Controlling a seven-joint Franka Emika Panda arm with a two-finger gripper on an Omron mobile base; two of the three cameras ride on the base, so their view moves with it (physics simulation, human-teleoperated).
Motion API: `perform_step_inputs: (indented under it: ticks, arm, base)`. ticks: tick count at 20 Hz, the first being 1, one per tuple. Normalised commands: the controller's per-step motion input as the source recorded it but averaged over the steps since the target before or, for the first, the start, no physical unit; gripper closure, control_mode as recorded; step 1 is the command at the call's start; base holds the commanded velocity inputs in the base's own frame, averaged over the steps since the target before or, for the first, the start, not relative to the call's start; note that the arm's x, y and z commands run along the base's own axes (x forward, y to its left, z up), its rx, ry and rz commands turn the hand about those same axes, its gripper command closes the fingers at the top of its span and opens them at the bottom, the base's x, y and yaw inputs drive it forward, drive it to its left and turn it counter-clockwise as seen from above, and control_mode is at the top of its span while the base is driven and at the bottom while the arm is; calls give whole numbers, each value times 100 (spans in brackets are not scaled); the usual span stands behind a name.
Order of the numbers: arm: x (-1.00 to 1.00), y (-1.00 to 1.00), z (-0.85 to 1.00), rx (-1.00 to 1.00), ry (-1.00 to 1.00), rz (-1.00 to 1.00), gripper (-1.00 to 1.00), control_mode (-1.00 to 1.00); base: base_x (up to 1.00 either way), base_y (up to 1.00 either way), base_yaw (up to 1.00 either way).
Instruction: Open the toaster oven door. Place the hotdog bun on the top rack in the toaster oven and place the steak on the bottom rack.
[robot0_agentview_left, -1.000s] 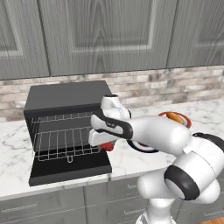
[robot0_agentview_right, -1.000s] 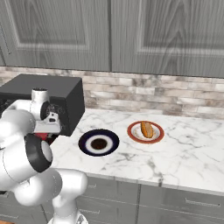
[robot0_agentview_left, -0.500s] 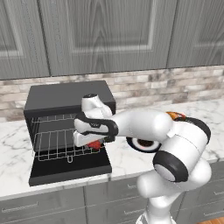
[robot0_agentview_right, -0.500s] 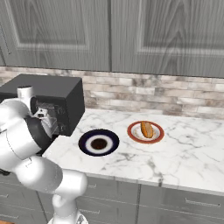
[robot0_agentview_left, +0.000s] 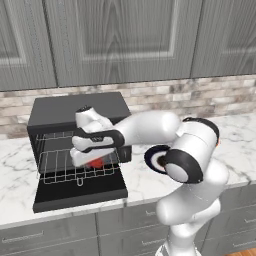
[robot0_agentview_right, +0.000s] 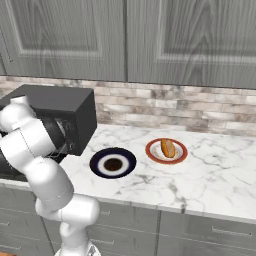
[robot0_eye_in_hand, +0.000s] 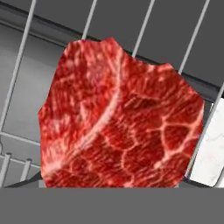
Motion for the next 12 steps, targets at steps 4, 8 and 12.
perform_step_inputs:
  ticks: [4, 8, 12]
  arm:
    - [29, 27, -22, -1, 6, 0, 100, -100]
    - [30, 31, -24, -2, 3, 0, 100, -100]
    - [27, 34, -25, -3, 3, 0, 100, -100]
  base:
    - [0, 0, 0]
    - [0, 0, 0]
    - [0, 0, 0]
